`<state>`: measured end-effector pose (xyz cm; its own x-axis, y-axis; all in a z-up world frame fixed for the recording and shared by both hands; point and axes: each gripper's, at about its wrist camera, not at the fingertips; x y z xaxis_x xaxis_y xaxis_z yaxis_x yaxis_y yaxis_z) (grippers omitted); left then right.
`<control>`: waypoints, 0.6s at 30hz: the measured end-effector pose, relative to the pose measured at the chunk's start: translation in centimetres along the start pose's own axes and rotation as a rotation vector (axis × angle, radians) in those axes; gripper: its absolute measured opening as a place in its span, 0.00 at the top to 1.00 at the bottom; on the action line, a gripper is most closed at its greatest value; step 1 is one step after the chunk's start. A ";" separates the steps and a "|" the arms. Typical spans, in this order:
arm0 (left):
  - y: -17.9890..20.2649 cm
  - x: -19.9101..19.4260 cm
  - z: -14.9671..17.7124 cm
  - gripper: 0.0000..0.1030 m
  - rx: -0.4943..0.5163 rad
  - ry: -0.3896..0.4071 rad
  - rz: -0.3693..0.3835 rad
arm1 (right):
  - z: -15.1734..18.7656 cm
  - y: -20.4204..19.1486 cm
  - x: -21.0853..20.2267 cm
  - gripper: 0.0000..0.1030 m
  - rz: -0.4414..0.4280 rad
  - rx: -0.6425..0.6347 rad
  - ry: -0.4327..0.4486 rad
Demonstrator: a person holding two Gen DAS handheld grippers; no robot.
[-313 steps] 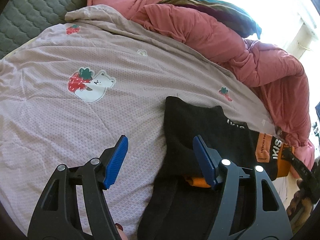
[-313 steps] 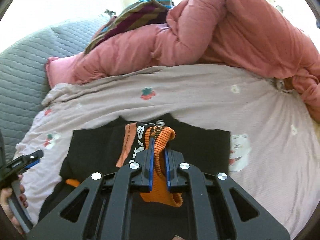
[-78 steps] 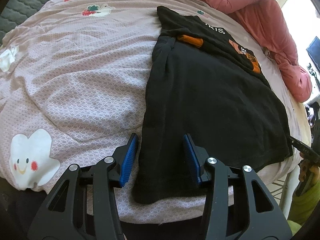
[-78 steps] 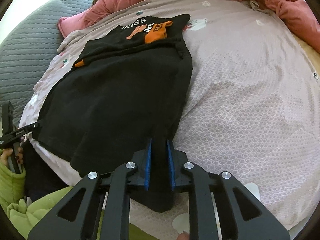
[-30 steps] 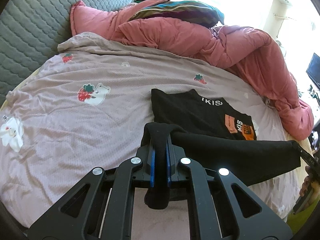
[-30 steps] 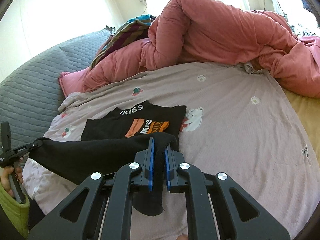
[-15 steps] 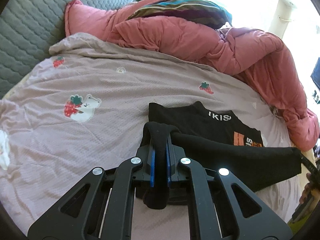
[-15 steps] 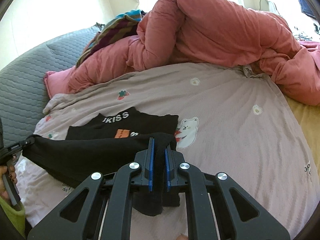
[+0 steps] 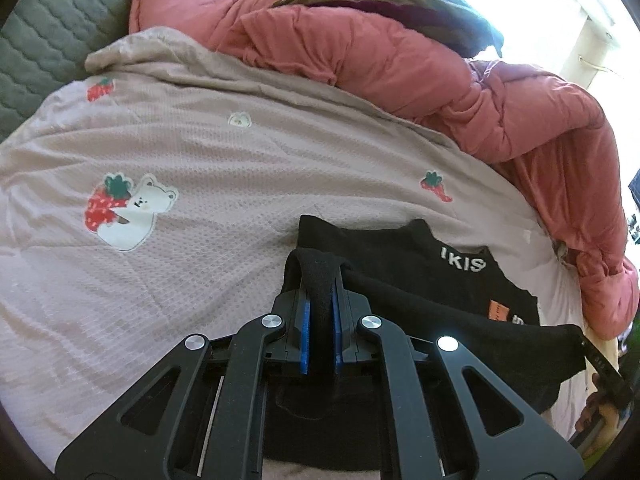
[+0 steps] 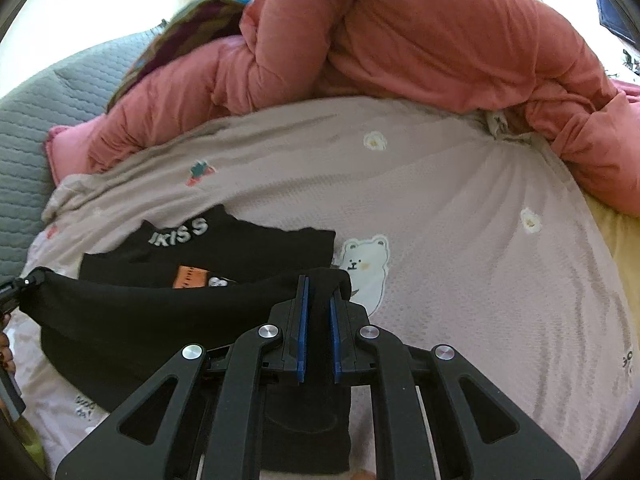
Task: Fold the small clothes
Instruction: 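Lift the hem with both tools and fold it over onto the collar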
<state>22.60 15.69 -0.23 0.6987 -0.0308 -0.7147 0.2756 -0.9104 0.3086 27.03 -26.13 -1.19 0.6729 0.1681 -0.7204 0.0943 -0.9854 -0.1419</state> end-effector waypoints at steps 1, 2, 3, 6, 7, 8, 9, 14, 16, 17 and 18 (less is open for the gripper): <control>-0.2 0.4 0.0 0.97 -0.002 -0.005 -0.002 | 0.0 0.0 0.4 0.92 0.006 -0.002 -0.006; -0.5 1.0 0.1 0.97 -0.004 -0.015 -0.001 | 0.1 0.0 1.1 0.92 0.015 -0.001 -0.018; -0.7 1.4 0.2 0.97 0.000 -0.019 -0.002 | 0.1 0.0 1.4 0.92 0.018 0.003 -0.025; -1.0 2.5 0.4 0.95 0.027 -0.029 -0.010 | 0.4 0.2 2.6 0.91 0.031 0.020 -0.049; -1.1 2.9 0.6 0.94 0.033 -0.036 -0.010 | 0.4 0.3 2.9 0.88 0.031 0.022 -0.060; -1.2 3.2 0.7 0.94 0.038 -0.043 -0.004 | 0.5 0.2 3.1 0.85 0.037 0.022 -0.067; -1.2 3.2 0.8 0.91 0.041 -0.042 -0.004 | 0.5 0.2 3.2 0.81 0.038 0.025 -0.065; -0.7 1.1 0.6 0.69 0.071 0.018 -0.022 | 0.4 0.8 1.3 0.28 0.064 0.048 -0.010; -0.6 0.0 0.5 0.69 0.090 0.052 -0.053 | 0.4 0.9 0.1 0.29 0.068 0.047 0.009; -0.4 -0.7 0.6 0.68 0.104 0.073 -0.070 | 0.4 0.8 -0.7 0.28 0.072 0.036 0.026; -0.3 -1.2 0.6 0.68 0.112 0.085 -0.079 | 0.5 0.5 -1.4 0.28 0.069 0.021 0.043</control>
<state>21.33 15.74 0.14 0.7325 0.0738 -0.6768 0.2601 -0.9490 0.1781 25.77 -26.90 -0.58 0.7078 0.0984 -0.6995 0.0314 -0.9937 -0.1080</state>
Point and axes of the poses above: each gripper's, at about its wrist camera, not at the fingertips, and x roughly the way its jaws point, y to its right, z to its underside, and after that the axes turned 1 degree about y, right-handed
